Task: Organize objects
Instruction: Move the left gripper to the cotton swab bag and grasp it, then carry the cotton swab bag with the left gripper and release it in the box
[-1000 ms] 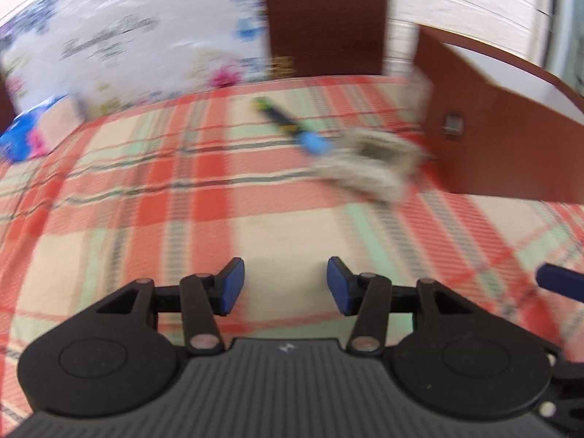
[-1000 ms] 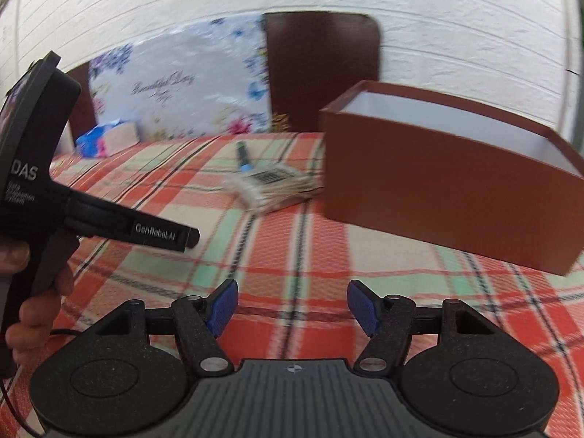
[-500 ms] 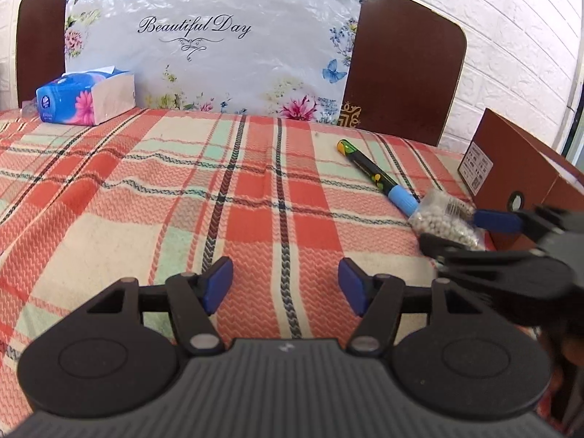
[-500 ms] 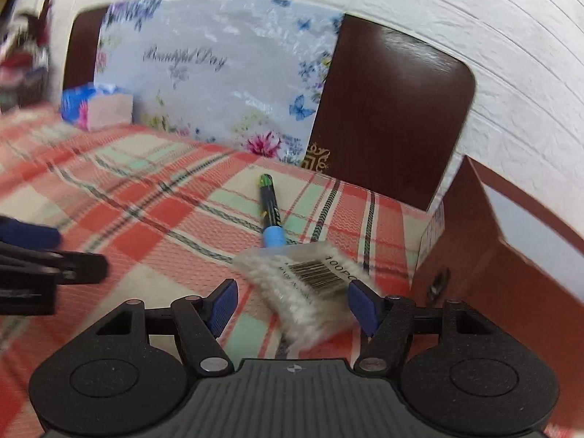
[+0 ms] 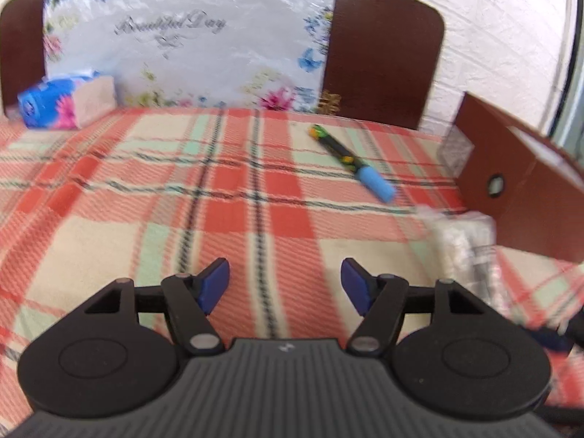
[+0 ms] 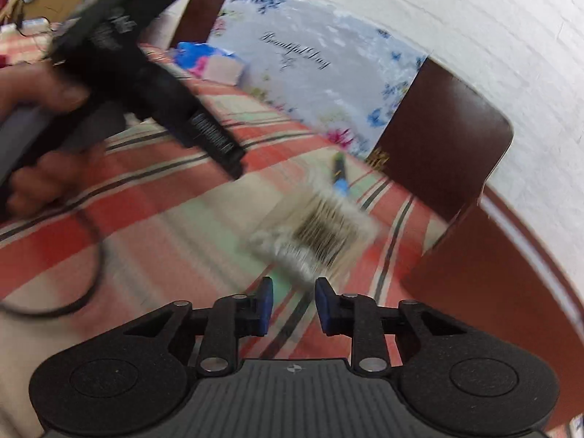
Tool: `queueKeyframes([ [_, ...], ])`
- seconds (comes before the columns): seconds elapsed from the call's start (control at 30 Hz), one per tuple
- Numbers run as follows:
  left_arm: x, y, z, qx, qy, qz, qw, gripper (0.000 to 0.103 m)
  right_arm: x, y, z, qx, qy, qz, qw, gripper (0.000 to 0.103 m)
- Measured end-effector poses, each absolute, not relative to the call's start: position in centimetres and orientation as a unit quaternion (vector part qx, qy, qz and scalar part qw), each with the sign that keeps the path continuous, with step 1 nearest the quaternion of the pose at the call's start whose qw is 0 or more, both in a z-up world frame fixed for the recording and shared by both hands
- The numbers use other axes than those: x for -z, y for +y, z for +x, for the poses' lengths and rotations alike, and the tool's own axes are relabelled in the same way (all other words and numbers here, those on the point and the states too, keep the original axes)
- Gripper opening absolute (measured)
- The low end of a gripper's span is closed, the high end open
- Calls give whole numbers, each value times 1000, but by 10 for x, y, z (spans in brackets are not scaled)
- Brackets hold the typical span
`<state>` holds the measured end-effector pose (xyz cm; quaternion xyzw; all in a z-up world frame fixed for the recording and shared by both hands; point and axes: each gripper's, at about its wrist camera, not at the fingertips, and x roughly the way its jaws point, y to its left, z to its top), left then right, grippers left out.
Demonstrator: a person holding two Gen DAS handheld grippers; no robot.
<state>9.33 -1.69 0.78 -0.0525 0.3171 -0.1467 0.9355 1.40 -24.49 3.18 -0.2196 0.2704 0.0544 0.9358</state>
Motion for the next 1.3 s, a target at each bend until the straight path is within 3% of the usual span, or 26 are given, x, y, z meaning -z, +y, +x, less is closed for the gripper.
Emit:
queueKeyframes([
  [0.03, -11, -16, 92, 164, 327, -75, 928, 68, -35, -251, 8, -53, 272, -197, 940, 46],
  [0.1, -17, -19, 91, 197, 341, -112, 912, 68, -42, -267, 5, -54, 278, -133, 950, 59],
  [0.27, -20, -45, 96, 236, 376, -141, 885, 68, -40, -285, 30, -41, 296, -36, 954, 61],
  [0.4, -11, -61, 106, 233, 407, -148, 871, 65, -31, -288, 66, -54, 313, 13, 948, 72],
  [0.47, -12, -68, 105, 226, 403, -127, 878, 49, -30, -282, 77, -67, 310, 14, 948, 64],
  [0.5, -11, -70, 105, 233, 406, -129, 874, 43, -30, -277, 79, -81, 310, 9, 947, 44],
  [0.53, -10, -69, 107, 242, 413, -140, 866, 36, -30, -270, 77, -83, 308, -1, 948, 41],
  [0.63, -13, -70, 101, 247, 412, -133, 867, 32, -30, -260, 63, -74, 298, -25, 951, 36],
  [0.77, -31, -83, 77, 272, 398, -104, 870, 29, -42, -267, 34, -66, 277, -13, 958, 34],
  [1.03, -115, -147, 68, 355, 281, -56, 890, 29, -106, -304, 0, 38, 145, -39, 988, 34],
  [1.3, -121, -264, 114, 422, 286, -20, 860, 30, -116, -394, 12, 138, 158, 2, 978, 34],
])
